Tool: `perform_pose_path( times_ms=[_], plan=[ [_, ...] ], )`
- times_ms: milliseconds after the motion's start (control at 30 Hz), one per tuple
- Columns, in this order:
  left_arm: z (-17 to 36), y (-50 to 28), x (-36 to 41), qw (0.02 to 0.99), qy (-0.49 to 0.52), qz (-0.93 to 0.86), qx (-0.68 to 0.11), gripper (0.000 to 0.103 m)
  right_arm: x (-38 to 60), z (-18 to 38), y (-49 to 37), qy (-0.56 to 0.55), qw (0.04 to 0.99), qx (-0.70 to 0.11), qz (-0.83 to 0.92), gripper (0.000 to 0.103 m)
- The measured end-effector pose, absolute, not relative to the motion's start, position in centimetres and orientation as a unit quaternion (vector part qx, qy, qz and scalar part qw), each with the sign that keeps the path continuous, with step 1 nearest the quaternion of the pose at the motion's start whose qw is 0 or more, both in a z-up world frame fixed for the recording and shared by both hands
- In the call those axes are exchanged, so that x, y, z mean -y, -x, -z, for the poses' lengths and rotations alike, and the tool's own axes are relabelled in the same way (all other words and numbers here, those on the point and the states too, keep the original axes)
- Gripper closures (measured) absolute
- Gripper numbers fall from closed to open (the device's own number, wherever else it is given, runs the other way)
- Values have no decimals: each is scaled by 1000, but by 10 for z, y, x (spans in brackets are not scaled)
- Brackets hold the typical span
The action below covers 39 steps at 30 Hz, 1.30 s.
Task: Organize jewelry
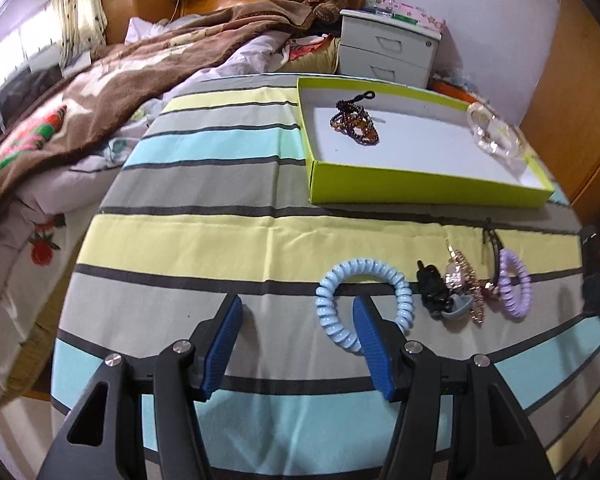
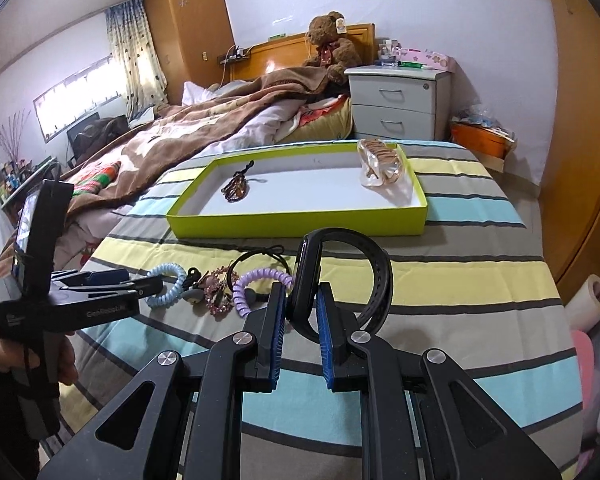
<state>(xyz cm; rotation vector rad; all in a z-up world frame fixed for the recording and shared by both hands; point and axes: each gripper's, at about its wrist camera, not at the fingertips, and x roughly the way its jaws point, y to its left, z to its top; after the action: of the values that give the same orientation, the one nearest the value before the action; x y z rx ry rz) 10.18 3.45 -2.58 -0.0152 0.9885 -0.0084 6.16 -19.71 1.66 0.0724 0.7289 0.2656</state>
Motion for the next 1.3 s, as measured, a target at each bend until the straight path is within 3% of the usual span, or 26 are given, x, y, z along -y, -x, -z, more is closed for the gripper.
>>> perform_pose_path(
  times_ms=[100,367,500,1300],
  plan=[
    [26,-103,-33,881,5,-3,-473,47,198,-17,-61,-36,926,-353,-129,87],
    [22,-100,-29,883,4,12,-469,83,199,-19,-57,-36,928,-349,-126,87],
    [21,-98,-28,884,8,15,-468,92,201,-19,-57,-37,929,-348,-124,87],
    [-4,-87,-29,897,31,35,-439,93,203,-25,-52,-40,933,-336,-120,87]
  ],
)
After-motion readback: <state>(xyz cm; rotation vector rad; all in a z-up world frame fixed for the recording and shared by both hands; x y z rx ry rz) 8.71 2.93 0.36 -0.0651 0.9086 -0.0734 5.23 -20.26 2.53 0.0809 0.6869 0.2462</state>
